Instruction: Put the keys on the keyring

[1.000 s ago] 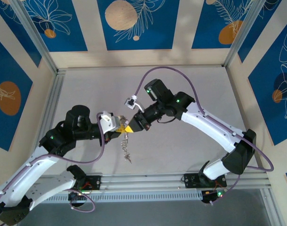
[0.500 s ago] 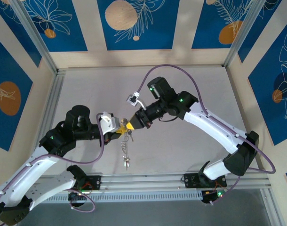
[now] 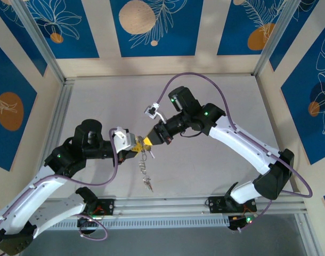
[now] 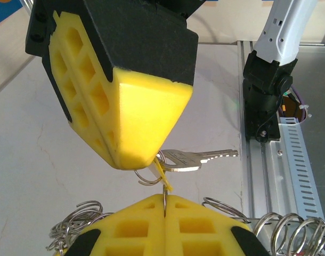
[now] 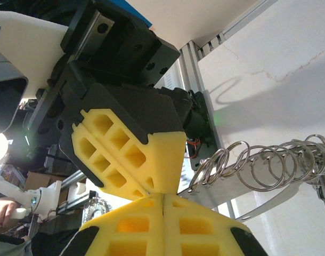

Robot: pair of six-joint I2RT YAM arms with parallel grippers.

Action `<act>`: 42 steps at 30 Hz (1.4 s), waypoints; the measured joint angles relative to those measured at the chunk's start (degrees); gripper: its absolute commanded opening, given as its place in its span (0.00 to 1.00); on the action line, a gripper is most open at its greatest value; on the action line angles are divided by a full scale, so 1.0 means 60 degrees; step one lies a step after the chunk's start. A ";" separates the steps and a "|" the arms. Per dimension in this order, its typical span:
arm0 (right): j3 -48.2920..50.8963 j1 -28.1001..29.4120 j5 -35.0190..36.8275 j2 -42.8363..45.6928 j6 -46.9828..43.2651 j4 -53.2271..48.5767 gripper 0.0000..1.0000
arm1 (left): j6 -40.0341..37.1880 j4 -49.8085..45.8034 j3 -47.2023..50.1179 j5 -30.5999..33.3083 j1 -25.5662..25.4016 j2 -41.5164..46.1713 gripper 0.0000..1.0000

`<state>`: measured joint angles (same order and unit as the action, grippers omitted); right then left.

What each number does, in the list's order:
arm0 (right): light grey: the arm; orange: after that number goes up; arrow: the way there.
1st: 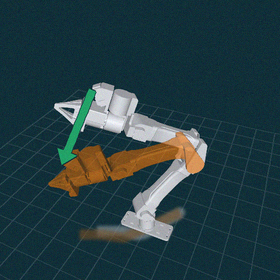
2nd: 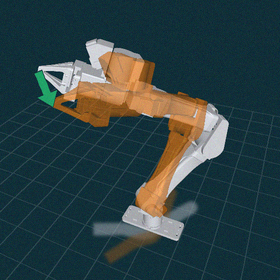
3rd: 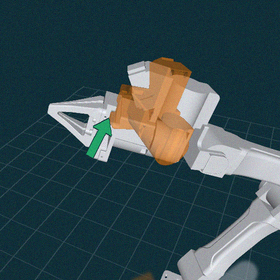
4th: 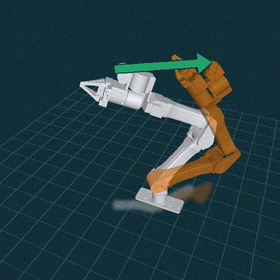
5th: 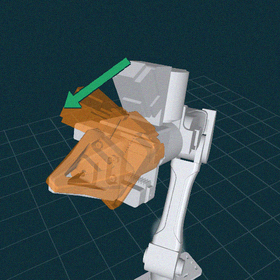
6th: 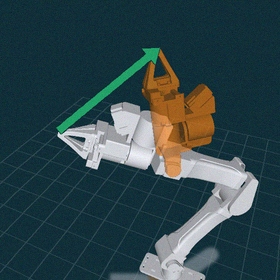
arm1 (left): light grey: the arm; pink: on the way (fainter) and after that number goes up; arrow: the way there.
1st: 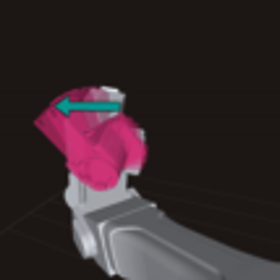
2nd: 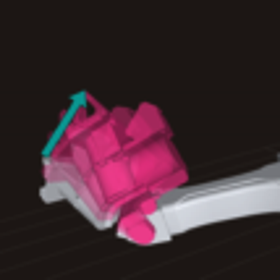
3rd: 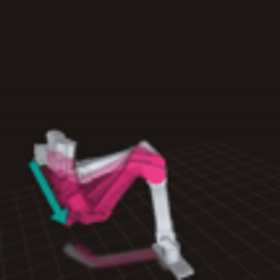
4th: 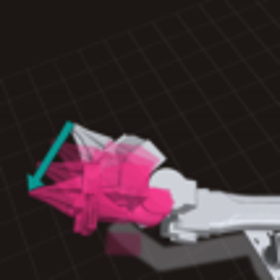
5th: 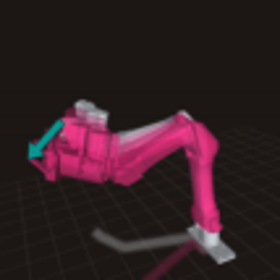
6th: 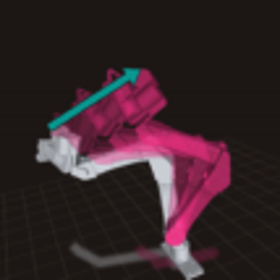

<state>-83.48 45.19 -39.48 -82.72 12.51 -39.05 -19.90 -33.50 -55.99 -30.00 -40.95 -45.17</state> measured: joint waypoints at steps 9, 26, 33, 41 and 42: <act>0.0135 0.0124 -0.0178 0.0051 -0.0004 0.0153 0.00 | 0.0004 0.0011 0.0000 0.0262 -0.0022 0.0011 0.00; 0.0317 0.0415 -0.0229 0.0109 0.0106 0.0335 0.00 | 0.0000 0.0186 0.0000 0.0514 -0.0036 0.0018 0.00; 0.0317 0.0412 -0.0153 0.0109 0.0270 0.0404 0.00 | 0.0000 0.0182 0.0000 0.0521 -0.0036 0.0058 0.00; 0.0317 0.0404 0.0197 0.0160 0.0379 0.0423 0.00 | -0.0025 0.0178 0.0000 0.0586 -0.0036 0.0142 0.00; 0.0317 0.0404 0.0229 0.0175 0.0397 0.0430 0.00 | -0.0025 0.0178 0.0000 0.0594 -0.0036 0.0142 0.00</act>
<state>-81.58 47.62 -38.11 -81.67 14.90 -36.47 -20.05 -32.42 -55.99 -26.44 -41.17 -44.31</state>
